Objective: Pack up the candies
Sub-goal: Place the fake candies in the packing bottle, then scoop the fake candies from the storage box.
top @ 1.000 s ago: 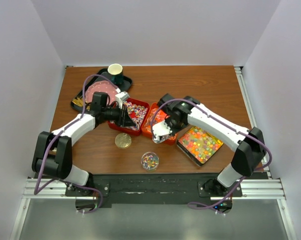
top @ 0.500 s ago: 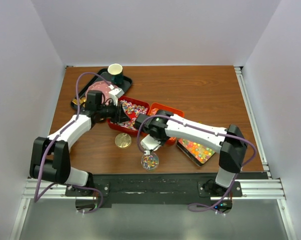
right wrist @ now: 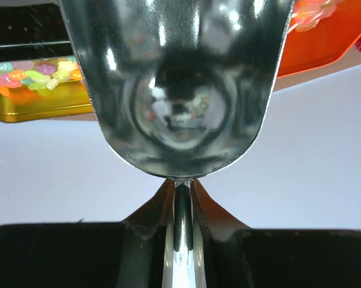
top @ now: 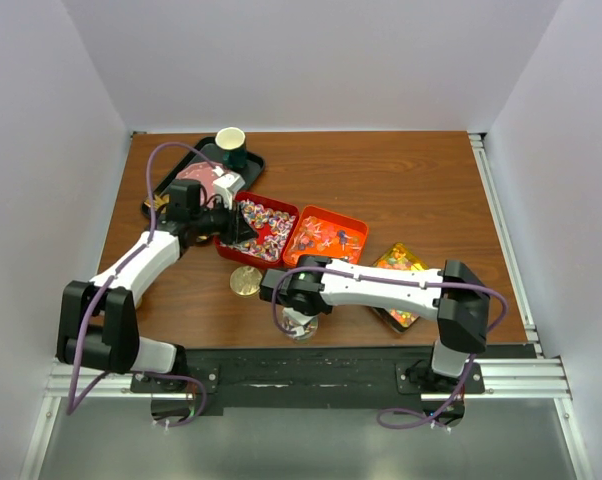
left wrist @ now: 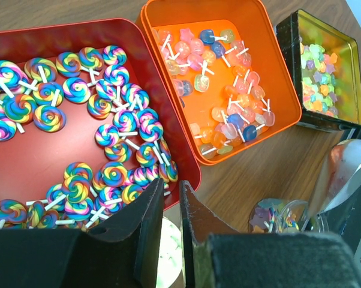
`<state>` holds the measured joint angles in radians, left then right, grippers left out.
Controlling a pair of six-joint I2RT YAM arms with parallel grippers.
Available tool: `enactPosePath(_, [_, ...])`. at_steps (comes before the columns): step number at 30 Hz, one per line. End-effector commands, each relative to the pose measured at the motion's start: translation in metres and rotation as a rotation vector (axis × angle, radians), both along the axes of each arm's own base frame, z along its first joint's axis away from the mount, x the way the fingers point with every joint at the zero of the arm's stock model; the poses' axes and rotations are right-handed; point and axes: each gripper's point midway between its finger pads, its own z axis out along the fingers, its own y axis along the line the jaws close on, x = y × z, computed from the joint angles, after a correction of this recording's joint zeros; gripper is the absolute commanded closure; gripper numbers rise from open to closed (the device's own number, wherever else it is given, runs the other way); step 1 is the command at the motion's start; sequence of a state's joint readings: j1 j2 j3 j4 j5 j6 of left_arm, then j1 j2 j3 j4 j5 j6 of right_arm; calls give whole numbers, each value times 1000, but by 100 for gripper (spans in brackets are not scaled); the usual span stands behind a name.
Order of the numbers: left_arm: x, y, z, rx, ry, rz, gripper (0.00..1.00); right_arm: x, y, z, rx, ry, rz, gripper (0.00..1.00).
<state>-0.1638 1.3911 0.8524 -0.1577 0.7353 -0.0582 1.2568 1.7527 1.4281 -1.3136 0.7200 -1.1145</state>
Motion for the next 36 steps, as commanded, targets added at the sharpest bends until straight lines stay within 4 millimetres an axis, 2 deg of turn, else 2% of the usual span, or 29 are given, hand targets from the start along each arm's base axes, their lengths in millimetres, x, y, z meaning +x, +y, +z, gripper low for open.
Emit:
enactPosePath(1, [2,4,12,-4,-69,6,78,-9,-38,31,-117,-4,-27,100])
enactPosePath(2, [1,3,12,-8,-67,3,78,-10,-38,32,-101,6,-41,100])
enactPosePath(3, [-2,3,14,-12,-73,-1,82,-11,-31,36,-36,15,-81,100])
enactPosePath(5, [-11,0,11,-28,-58,-23,100,-19,-25,32,55,101,-167,100])
enactPosePath(6, [-16,-1,13,-40,-55,-32,100,-14,-21,41,166,102,-260,100])
enactPosePath(8, [-33,-10,13,-110,-25,-95,100,-16,-13,32,252,181,-369,100])
enactPosePath(9, [-39,-14,17,-144,-18,-121,100,-8,-14,35,321,184,-454,100])
enactPosePath(10, [-48,-17,15,-178,11,-140,100,-7,-13,30,337,207,-495,100])
enactPosePath(11, [-54,-26,29,-256,11,-187,100,-7,-12,26,351,231,-526,100])
enactPosePath(12, [-61,-28,28,-290,39,-199,100,-6,-13,24,366,235,-561,100])
enactPosePath(13, [-61,-31,36,-324,14,-218,100,-5,-12,22,373,239,-574,100])
enactPosePath(15, [-69,-36,42,-389,86,-237,100,-4,-5,17,404,248,-597,100])
enactPosePath(18, [-66,-37,41,-404,116,-234,100,-2,12,17,448,274,-616,100])
enactPosePath(21, [-61,-39,41,-414,140,-235,100,2,18,16,442,266,-634,100])
enactPosePath(27, [-46,-39,42,-393,134,-204,100,3,6,4,382,248,-654,100])
enactPosePath(36, [-36,-30,56,-416,115,-169,100,10,2,1,413,255,-732,100])
